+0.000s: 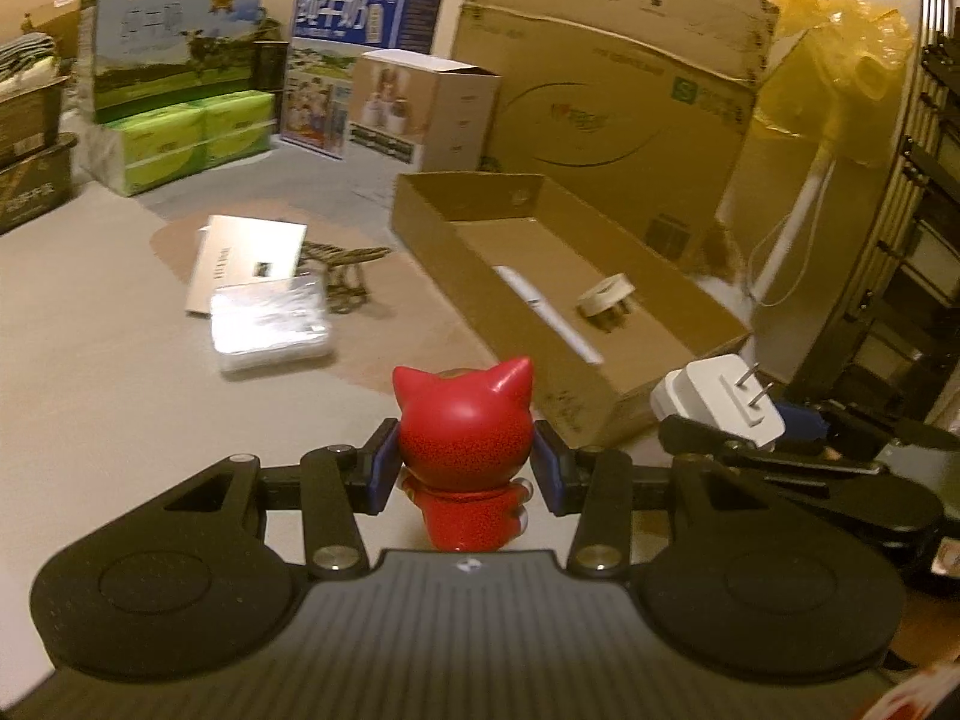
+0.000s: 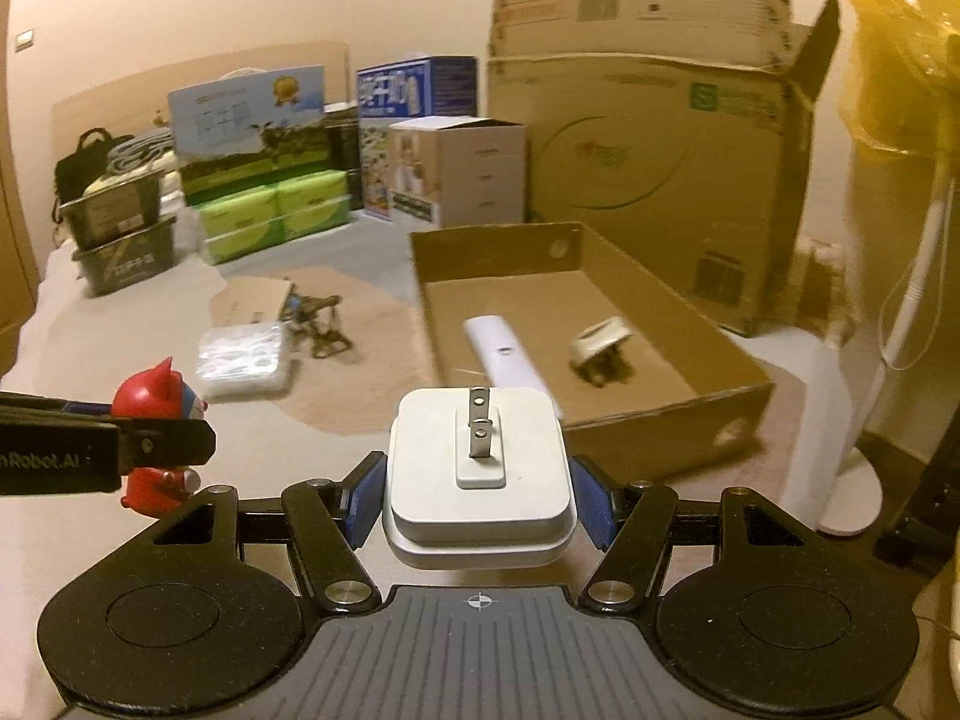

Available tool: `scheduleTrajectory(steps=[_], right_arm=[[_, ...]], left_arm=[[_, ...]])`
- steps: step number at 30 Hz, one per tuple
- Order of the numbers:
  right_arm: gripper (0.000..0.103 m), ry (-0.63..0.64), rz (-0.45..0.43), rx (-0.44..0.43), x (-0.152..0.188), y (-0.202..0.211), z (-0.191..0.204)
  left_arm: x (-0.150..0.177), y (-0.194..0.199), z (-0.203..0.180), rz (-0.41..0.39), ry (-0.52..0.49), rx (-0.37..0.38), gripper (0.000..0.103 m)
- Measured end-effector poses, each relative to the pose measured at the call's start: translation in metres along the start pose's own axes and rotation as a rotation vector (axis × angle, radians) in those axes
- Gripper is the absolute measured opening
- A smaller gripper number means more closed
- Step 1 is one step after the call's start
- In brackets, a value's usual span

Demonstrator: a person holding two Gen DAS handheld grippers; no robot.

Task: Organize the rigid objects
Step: 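Carry the red cat and white adapter with both tools over the cardboard tray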

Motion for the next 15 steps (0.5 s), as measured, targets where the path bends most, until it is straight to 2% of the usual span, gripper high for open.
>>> scheduleTrajectory(steps=[9, 15], right_arm=[[0.065, -0.011, -0.007, 0.038, 0.001, 0.005, -0.039], [0.065, 0.002, -0.027, 0.058, -0.011, 0.001, -0.066]], left_arm=[[-0.011, -0.016, -0.039, 0.022, -0.008, 0.065, 0.042], [-0.026, -0.032, -0.063, 0.027, -0.012, 0.098, 0.042]])
Point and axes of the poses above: each gripper's, at about its wrist camera, not at the fingertips, and y roughly against the way its jaws point, z to its left, x to its underside, the point moved 6 cm from there along -y, roughly the way its jaws point, and after that the axes turned 13 degrees about y, right-handed, at the moved point
